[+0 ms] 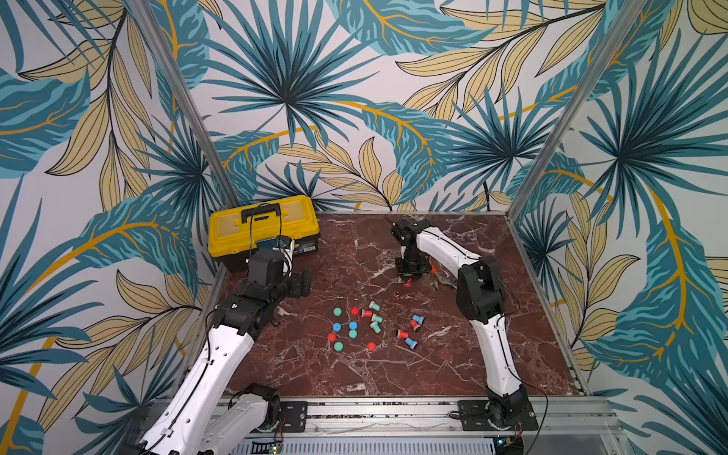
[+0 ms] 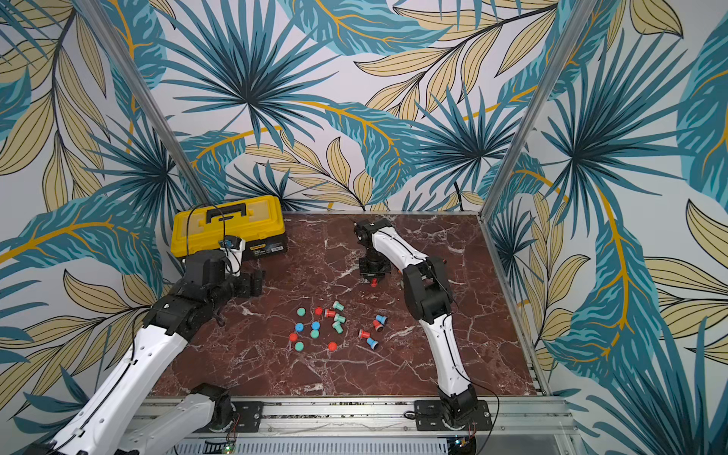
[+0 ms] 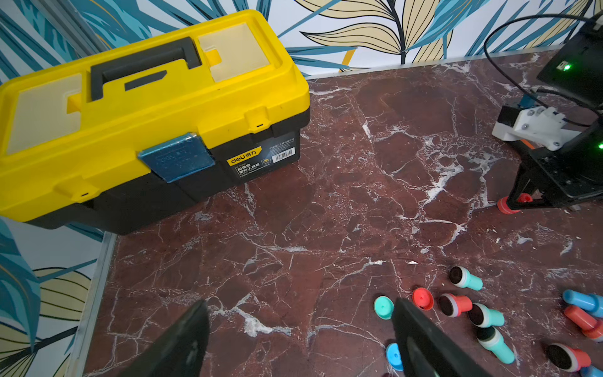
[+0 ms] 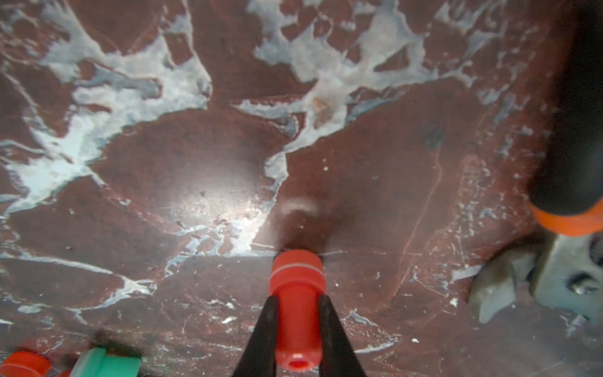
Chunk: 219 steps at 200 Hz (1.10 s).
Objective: Close the stamp cap
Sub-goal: Place the stamp at the center of the board, then pick up the stamp from the center of the board.
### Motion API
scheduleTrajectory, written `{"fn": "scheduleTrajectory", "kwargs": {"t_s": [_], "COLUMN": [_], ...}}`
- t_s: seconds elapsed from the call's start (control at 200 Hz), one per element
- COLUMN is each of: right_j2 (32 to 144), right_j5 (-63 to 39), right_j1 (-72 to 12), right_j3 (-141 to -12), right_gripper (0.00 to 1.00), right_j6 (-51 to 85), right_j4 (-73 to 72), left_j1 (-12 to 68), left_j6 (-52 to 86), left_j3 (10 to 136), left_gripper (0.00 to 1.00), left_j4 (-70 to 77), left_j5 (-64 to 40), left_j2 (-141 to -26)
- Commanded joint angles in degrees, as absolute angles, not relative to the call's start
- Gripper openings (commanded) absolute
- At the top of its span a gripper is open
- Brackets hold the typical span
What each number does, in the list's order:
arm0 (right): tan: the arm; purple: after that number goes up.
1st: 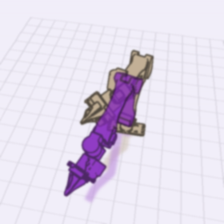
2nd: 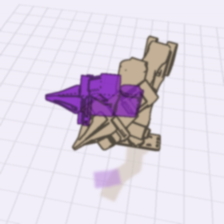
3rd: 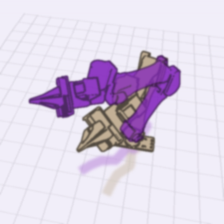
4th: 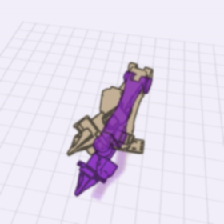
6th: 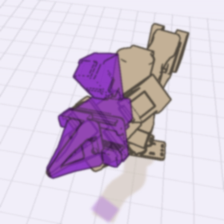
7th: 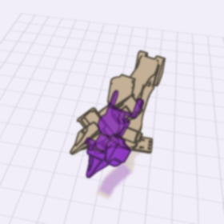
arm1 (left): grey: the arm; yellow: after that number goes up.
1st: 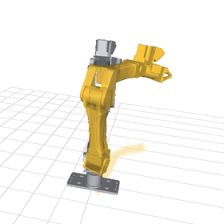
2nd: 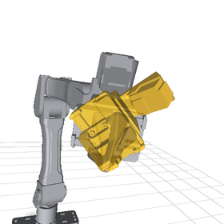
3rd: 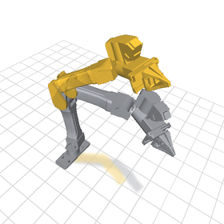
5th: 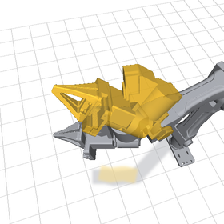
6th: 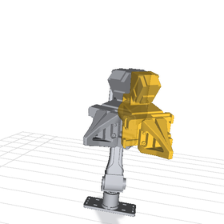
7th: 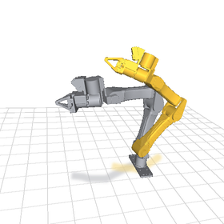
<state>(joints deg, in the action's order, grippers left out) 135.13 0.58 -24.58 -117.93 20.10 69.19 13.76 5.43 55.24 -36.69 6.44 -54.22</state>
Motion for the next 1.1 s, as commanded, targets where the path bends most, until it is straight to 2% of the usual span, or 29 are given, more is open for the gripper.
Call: {"fn": "scheduleTrajectory", "kwargs": {"t_s": [0.0, 0.055, 0.1, 0.135, 0.29, 0.681, 1.092], "right_j2": [137.0, 137.0, 136.6, 136.3, 134.7, 123.8, 106.1], "right_j5": [-0.5, -0.8, -0.7, -0.6, 0.0, 3.1, 1.2], "right_j1": [-24.5, -24.5, -24.5, -24.5, -24.5, -25.3, -31.2], "right_j3": [-118.8, -118.6, -118.5, -118.5, -119.1, -117.6, -95.6], "right_gripper": [0.14, 0.2, 0.32, 0.37, 0.44, 0.43, 0.39], "right_j6": [20.0, 20.4, 20.7, 20.7, 20.7, 19.4, 15.5], "right_j4": [71.2, 71.3, 71.2, 71.2, 71.4, 74.4, 69.3], "left_j1": [13.4, 13.4, 13.4, 13.4, 13.3, 13.4, 13.3], "left_j6": [6.0, 6.0, 6.1, 6.1, 5.9, 6.2, 6.0], "left_j3": [54.6, 54.6, 54.6, 54.6, 54.5, 54.6, 54.7], "left_gripper": [0.89, 0.89, 0.89, 0.89, 0.89, 0.89, 0.89], "left_j4": [-35.9, -35.9, -35.9, -35.9, -35.9, -35.9, -35.9], "left_j5": [6.3, 6.3, 6.2, 6.2, 6.2, 5.9, 6.2], "left_j2": [-53.2, -53.2, -53.3, -53.3, -53.2, -53.1, -53.9]}}
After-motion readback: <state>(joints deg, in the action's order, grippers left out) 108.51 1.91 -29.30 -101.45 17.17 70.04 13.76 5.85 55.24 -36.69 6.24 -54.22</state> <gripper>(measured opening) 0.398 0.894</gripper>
